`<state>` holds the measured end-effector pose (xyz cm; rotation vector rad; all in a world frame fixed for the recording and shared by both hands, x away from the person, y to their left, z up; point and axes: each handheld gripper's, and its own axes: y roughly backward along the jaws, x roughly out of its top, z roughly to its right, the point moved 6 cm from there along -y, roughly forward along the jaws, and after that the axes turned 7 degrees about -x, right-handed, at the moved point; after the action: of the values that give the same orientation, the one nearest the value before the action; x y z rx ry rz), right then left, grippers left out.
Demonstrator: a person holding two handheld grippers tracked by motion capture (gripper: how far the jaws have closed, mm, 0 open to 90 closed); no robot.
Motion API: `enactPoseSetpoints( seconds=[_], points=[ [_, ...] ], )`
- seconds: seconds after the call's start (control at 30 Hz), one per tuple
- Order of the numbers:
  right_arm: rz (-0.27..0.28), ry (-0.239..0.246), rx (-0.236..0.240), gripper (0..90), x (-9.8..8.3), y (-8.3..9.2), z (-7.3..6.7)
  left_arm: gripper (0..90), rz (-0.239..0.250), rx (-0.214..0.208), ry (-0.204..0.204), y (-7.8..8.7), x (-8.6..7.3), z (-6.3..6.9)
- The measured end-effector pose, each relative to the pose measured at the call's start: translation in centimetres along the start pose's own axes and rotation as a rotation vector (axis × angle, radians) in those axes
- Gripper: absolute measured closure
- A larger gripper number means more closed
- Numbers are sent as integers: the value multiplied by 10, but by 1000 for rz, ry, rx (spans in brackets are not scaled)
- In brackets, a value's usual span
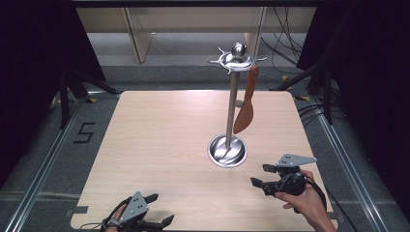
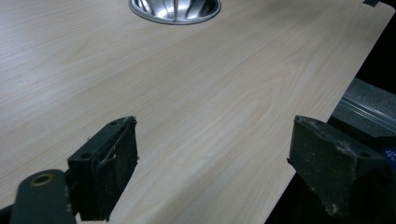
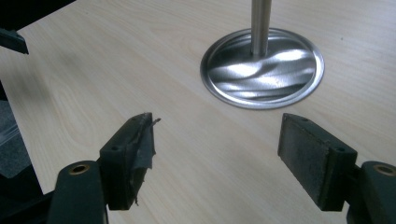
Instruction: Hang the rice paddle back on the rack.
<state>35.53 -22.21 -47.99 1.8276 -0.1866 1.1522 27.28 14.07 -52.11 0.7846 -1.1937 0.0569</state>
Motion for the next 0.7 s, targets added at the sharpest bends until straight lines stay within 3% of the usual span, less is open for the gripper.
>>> enactPoseSetpoints(
  seconds=[0.1,0.13,0.23,0.3,0.33,0.37,0.47,0.5,0.53,0.57,0.6,0.63,0.7],
  points=[
    [-12,-8,0,281,-5,0,2,149,-10,-1,-9,0,0,0],
    [-2,4,-12,281,-6,0,4,148,9,-4,8,-1,0,1],
    [-10,-6,10,280,-11,1,2,148,-8,0,-8,1,0,0],
    [-17,-31,-5,280,-14,1,1,148,21,-9,17,-1,1,2],
    [-21,-9,-3,280,-15,2,2,148,21,-9,17,-1,1,2],
    [-19,-29,7,280,-17,1,0,149,11,-8,10,-1,0,2],
    [-26,-9,7,278,-21,0,0,148,4,-7,9,-1,0,1],
    [-36,-25,13,278,-22,0,-2,149,4,-7,9,-1,0,1],
    [-38,-11,2,278,-24,1,0,149,15,-7,45,-2,-1,3],
    [-47,-27,1,278,-25,2,-2,148,16,-8,43,-2,0,3],
    [-36,22,24,278,-26,1,1,149,15,-9,44,-2,0,4],
    [-44,-31,20,277,-27,3,-3,149,18,-7,44,-2,0,3],
    [-39,-12,-1,277,-29,3,0,148,16,-11,40,-2,0,3]
  ],
)
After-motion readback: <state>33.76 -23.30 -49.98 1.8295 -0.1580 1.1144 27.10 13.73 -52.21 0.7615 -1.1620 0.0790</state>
